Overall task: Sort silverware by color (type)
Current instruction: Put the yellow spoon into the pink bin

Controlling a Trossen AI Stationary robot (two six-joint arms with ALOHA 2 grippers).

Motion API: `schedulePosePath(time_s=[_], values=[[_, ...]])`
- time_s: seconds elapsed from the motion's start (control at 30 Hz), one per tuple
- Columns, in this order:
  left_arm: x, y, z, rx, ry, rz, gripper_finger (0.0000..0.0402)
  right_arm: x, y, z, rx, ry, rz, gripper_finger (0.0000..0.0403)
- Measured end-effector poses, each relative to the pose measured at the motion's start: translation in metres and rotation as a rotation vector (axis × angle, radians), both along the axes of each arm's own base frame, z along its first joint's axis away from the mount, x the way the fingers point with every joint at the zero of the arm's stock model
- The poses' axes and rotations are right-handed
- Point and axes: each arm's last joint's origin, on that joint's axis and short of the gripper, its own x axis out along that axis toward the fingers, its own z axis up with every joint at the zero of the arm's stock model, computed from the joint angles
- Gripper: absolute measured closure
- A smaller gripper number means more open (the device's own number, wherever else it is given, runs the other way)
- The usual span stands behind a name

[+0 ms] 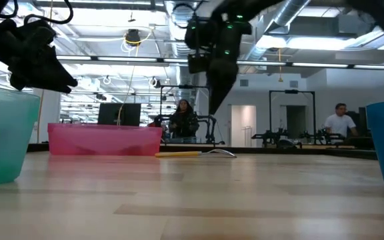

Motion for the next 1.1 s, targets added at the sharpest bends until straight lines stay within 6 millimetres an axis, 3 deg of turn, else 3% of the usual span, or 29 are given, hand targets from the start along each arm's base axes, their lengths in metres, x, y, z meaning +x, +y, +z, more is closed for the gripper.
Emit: schedulePosePath(time_s=[0.13,0.33,0.5,0.83,1.1], values=[[0.0,0.0,0.0,0.002,0.001,0.001,0.0212,-0.018,-0.005,-0.006,-0.058,-0.174,-0.023,0.0337],[0.0,0.0,0.0,0.004,-0.004,0.011,0.0212,-0.017,0.007,-0.019,-0.111,-0.349,0.018,0.0337],[0.0,0.0,0.0,-0.002,-0.007,0.015,0.0212,-0.01,0.012,-0.039,-0.105,-0.306,0.029,0.0311],[0.0,0.0,-0.001,0.005,-0.003,0.021,0.0212,-0.001,0.018,-0.071,-0.182,-0.193,0.011,0.0166],[0.0,0.0,-0.002,0.003,-0.004,0.026,0.0212,-0.001,0.008,-0.081,-0.183,-0.172,-0.016,0.0157]])
